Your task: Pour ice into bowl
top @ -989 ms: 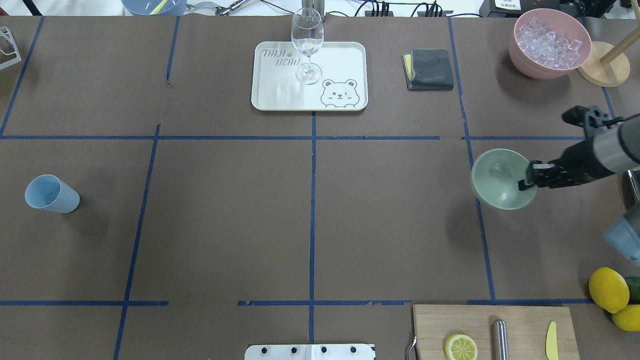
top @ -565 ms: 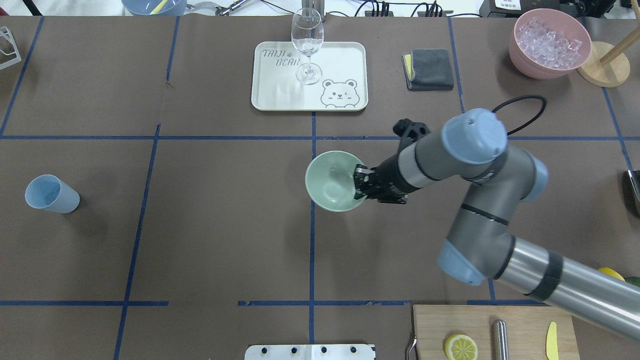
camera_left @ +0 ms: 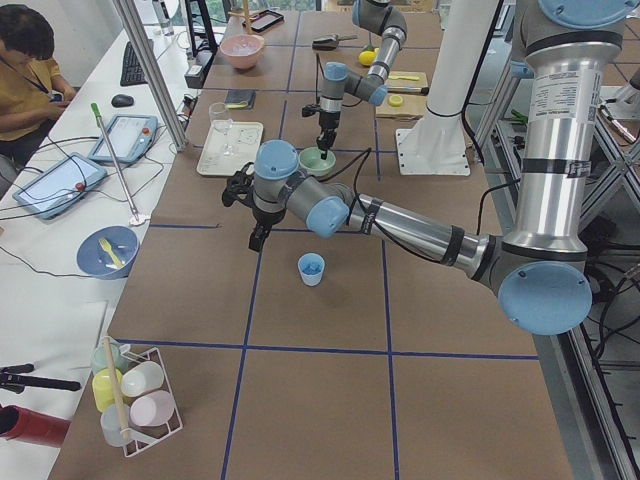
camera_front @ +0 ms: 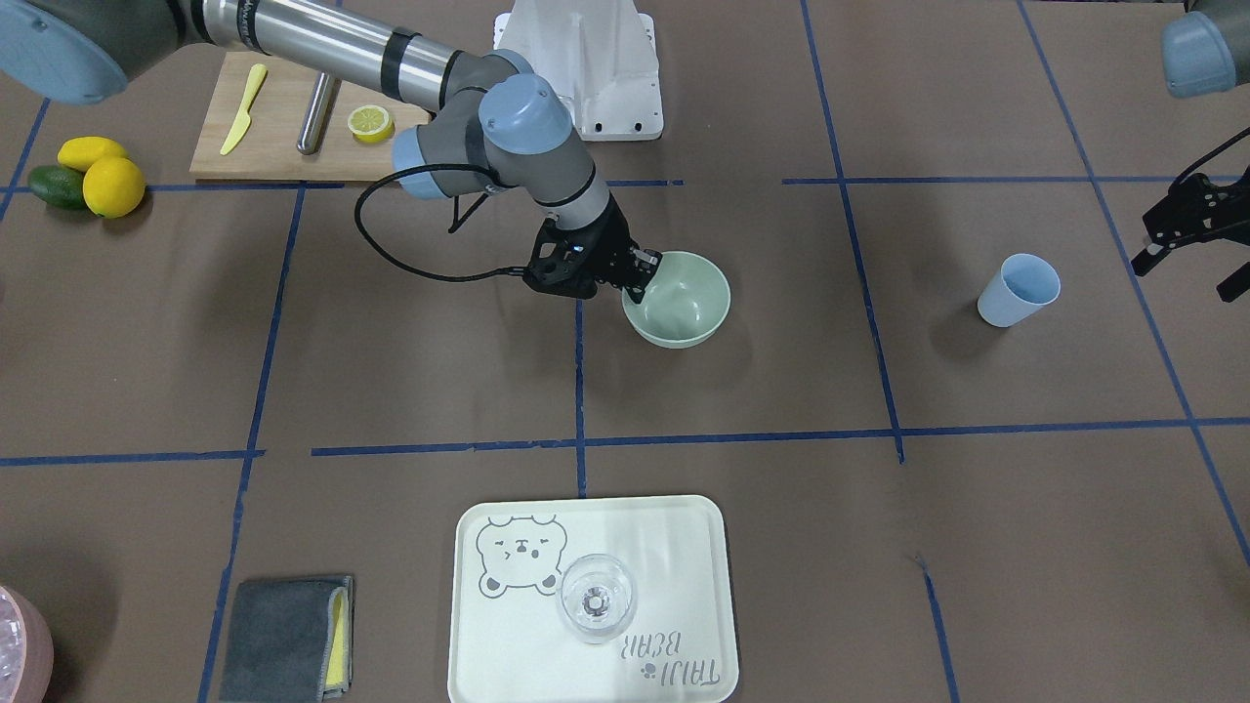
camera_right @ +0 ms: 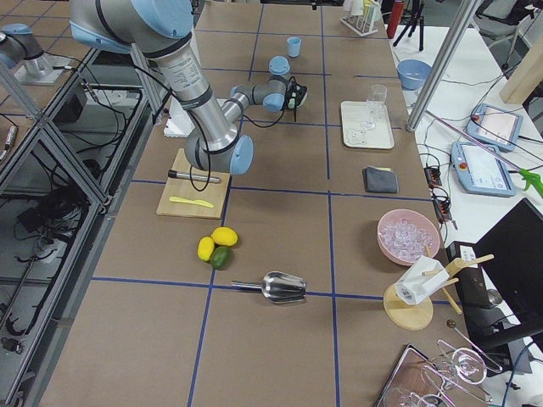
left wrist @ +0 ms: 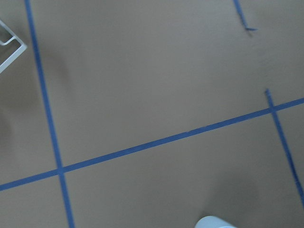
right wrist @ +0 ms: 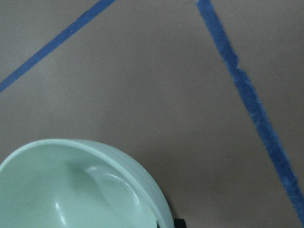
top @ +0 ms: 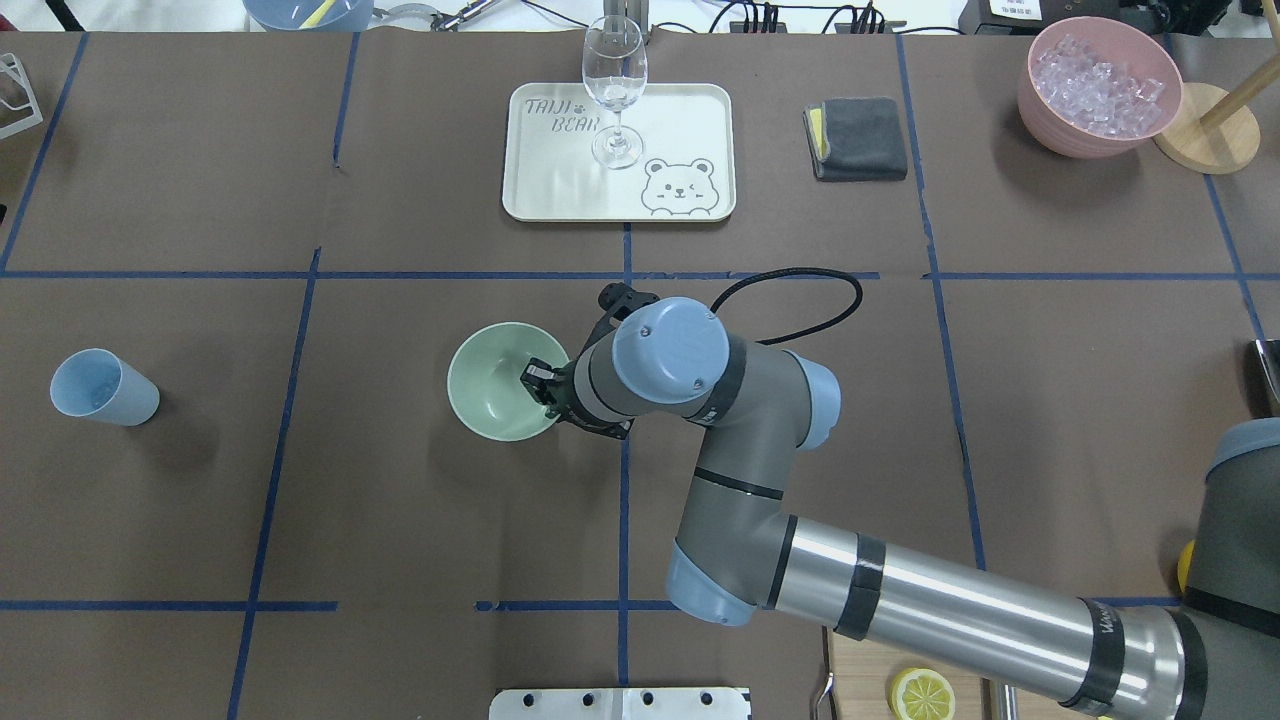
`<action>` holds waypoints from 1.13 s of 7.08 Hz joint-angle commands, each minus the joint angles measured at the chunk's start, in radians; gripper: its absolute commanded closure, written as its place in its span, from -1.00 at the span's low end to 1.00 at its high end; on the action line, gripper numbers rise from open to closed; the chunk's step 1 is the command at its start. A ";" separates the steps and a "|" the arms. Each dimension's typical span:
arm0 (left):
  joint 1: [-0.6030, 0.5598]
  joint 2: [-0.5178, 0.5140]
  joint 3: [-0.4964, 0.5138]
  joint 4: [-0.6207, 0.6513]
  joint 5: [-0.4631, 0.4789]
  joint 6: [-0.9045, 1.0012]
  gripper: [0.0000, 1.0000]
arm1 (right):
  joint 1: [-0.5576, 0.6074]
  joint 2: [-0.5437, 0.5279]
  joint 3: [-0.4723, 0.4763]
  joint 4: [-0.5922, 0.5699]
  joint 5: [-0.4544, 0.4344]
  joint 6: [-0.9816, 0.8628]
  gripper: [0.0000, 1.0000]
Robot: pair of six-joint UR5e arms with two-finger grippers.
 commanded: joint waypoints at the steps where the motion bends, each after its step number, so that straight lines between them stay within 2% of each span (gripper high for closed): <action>1: 0.014 0.131 0.007 -0.315 0.010 -0.044 -1.00 | -0.013 0.023 -0.027 0.001 -0.018 0.008 1.00; 2: 0.043 0.161 0.004 -0.381 0.038 -0.199 -0.99 | -0.013 0.022 -0.027 -0.002 -0.018 0.008 -0.98; 3: 0.128 0.214 0.003 -0.485 0.172 -0.310 -0.98 | -0.009 0.022 -0.018 0.004 -0.016 0.014 -1.00; 4: 0.237 0.242 -0.002 -0.517 0.320 -0.389 -0.96 | 0.031 0.022 0.028 -0.004 -0.006 0.014 -1.00; 5: 0.302 0.295 0.000 -0.593 0.390 -0.481 -0.92 | 0.067 0.010 0.082 -0.016 0.022 0.014 -1.00; 6: 0.368 0.399 -0.002 -0.729 0.523 -0.545 -0.92 | 0.106 -0.018 0.123 -0.027 0.048 0.014 -1.00; 7: 0.504 0.437 -0.002 -0.788 0.655 -0.722 -0.92 | 0.114 -0.039 0.139 -0.026 0.051 0.014 -1.00; 8: 0.728 0.448 0.009 -0.787 0.928 -0.851 -0.93 | 0.118 -0.047 0.139 -0.024 0.051 0.013 -1.00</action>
